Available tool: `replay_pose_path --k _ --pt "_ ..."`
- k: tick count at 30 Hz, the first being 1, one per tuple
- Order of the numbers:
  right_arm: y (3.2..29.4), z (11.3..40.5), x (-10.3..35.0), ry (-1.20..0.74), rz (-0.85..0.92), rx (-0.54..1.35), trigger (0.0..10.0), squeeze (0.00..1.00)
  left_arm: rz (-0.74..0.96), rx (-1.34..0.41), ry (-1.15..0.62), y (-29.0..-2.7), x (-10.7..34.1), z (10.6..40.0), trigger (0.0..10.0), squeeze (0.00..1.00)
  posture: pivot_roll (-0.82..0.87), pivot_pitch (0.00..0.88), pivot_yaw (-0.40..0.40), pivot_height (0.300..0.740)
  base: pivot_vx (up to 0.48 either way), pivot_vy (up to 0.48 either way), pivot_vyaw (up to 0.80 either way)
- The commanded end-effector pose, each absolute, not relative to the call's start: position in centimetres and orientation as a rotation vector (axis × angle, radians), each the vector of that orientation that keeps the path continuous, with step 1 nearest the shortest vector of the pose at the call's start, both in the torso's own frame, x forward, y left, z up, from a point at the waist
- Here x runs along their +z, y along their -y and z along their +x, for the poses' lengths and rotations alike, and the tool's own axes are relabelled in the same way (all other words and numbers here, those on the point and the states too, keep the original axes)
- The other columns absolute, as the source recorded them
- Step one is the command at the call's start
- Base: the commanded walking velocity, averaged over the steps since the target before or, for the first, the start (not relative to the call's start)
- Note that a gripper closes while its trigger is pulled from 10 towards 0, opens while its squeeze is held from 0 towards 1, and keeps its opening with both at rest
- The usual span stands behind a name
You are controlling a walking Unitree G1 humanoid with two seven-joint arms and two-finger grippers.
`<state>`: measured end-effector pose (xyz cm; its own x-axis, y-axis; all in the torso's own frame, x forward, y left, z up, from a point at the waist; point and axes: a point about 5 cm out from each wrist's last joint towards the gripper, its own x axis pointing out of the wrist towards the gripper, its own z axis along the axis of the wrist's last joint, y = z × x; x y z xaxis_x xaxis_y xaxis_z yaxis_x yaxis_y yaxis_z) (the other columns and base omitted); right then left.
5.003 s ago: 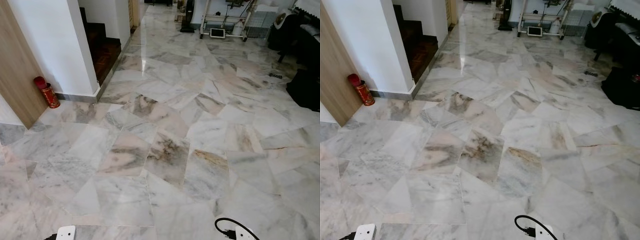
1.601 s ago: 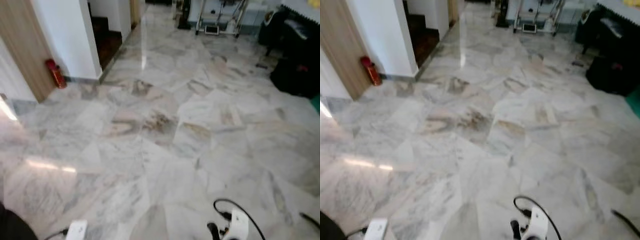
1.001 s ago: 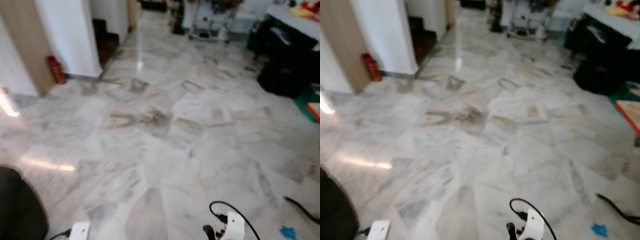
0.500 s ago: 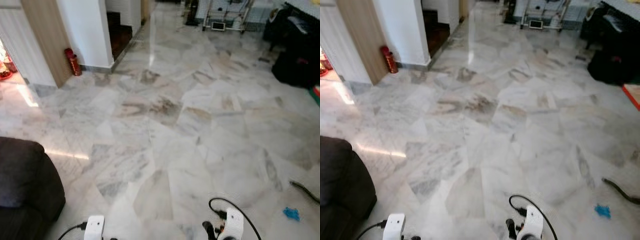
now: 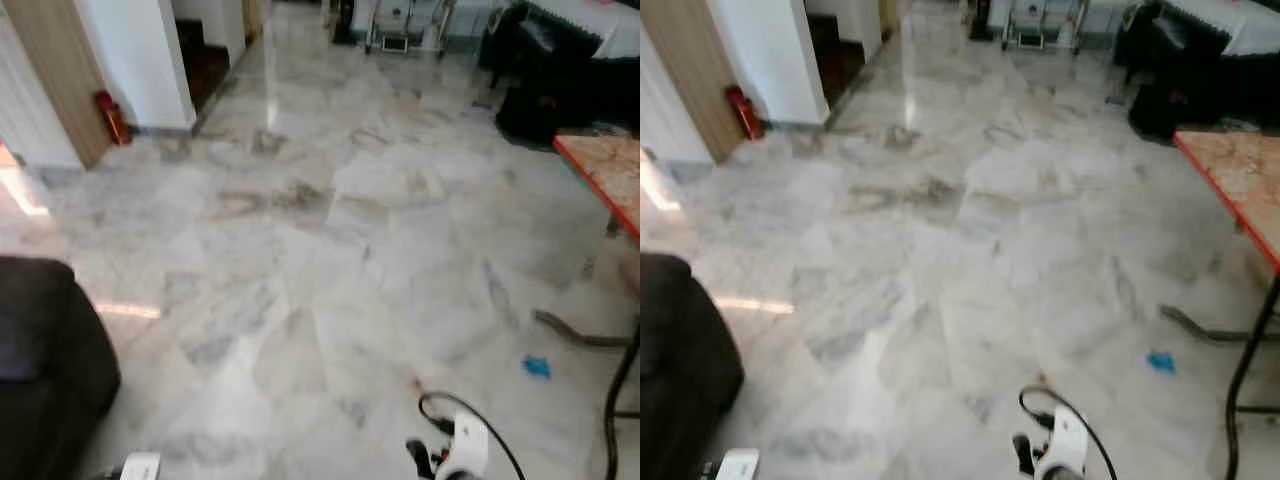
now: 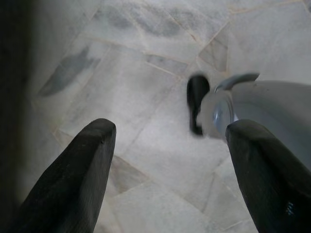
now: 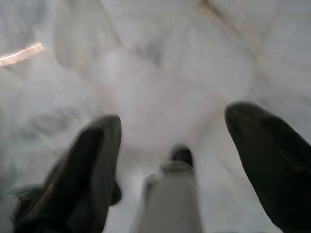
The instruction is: Move the pillow to the sofa from floor
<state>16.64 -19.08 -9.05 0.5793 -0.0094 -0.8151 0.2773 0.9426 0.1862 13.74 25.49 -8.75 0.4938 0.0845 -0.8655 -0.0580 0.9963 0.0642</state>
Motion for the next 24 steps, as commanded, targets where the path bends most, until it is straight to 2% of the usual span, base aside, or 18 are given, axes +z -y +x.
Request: replay_pose_path --k 1,5,14,19,24 --pt "18.7 17.1 -8.9 -0.929 0.317 -0.166 10.0 0.0 0.03 0.088 -1.055 -25.8 -8.7 13.5 10.0 0.0 -0.01 0.0 -0.036 0.74 -0.315 0.0 0.0" --pt "18.6 17.1 -8.9 -0.928 0.318 -0.167 10.0 0.0 0.029 0.082 -1.055 -25.3 -8.8 13.6 10.0 0.0 -0.01 0.0 -0.035 0.74 -0.318 0.0 0.0" --pt "18.5 17.2 -8.9 -0.92 0.327 -0.166 10.0 0.0 0.018 0.05 -1.048 -22.3 -9.3 14.7 10.0 0.0 -0.01 0.0 -0.032 0.74 -0.318 0.0 0.0" --pt "18.5 17.2 -8.9 -0.921 0.328 -0.167 10.0 0.0 0.017 0.051 -1.045 -22.2 -9.2 15.0 10.0 0.0 -0.01 0.0 -0.035 0.74 -0.32 0.0 0.0" --pt "18.5 17.3 -8.8 -0.922 0.324 -0.166 10.0 0.0 0.02 0.071 -1.042 -23.4 -8.9 15.0 10.0 0.0 -0.01 0.0 -0.036 0.74 -0.318 0.0 0.0"
